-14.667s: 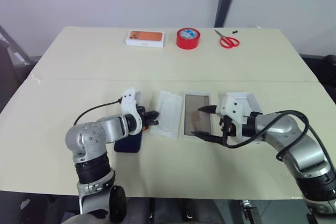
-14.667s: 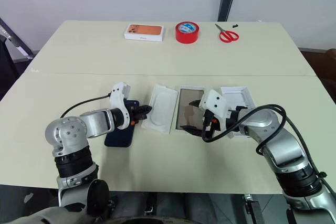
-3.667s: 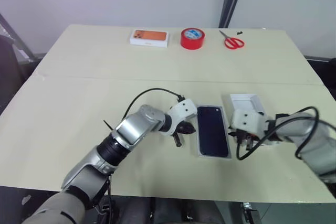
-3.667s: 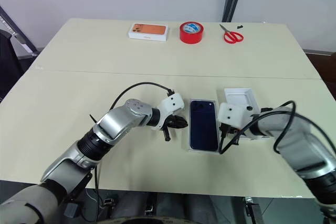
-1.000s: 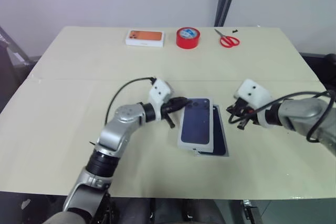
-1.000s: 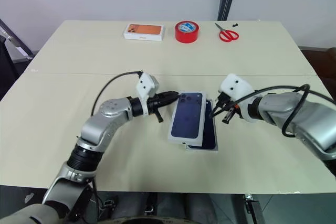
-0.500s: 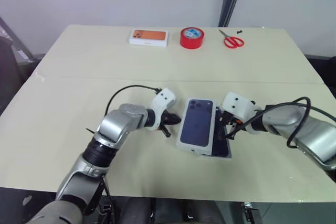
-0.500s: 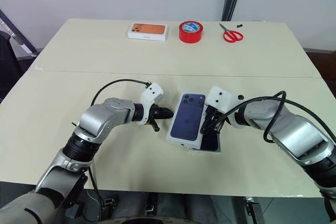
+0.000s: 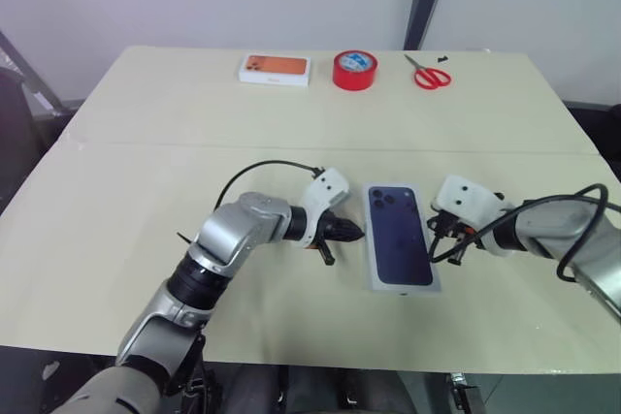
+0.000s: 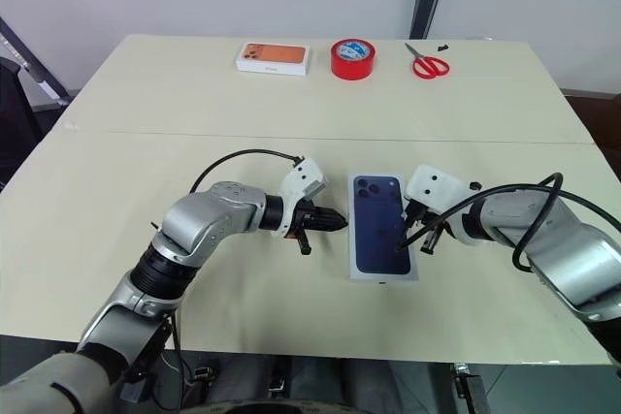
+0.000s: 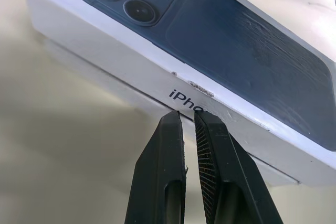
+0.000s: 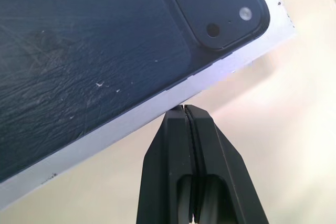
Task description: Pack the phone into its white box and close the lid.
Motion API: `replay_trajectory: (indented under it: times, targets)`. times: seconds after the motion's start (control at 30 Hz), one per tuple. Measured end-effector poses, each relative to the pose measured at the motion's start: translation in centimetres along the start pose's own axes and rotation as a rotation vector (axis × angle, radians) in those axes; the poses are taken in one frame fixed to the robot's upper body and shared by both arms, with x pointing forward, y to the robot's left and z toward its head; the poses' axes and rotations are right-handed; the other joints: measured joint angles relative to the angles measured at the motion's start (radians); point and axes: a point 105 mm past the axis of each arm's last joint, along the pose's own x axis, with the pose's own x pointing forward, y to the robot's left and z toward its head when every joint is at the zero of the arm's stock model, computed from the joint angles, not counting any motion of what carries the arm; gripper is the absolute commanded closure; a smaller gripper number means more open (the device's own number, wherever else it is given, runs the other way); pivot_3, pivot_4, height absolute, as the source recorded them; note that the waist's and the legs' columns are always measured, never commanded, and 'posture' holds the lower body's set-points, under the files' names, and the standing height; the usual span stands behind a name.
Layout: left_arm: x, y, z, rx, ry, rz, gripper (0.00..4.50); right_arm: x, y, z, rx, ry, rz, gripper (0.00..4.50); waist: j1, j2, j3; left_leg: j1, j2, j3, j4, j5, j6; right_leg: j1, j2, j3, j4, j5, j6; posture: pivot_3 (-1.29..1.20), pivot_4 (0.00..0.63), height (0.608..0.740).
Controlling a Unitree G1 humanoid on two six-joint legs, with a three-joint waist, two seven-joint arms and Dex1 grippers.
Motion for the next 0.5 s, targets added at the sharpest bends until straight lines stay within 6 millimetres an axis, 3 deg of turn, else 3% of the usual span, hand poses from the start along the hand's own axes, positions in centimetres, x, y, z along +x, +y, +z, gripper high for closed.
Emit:
replay_trajectory:
  times: [0.5]
  targets:
    - [0.26, 0.65, -0.28, -0.016, 0.012, 0.024, 4.04, 0.34, 0.22, -0.24, 0.0, 0.002, 0.0, 4.48, 0.001, 0.0, 0.0, 0.0, 0.0, 0.0, 0.0, 0.0, 0.0, 0.0, 0.0, 0.0, 0.0, 0.0, 0.0, 0.0, 0.15, 0.729]
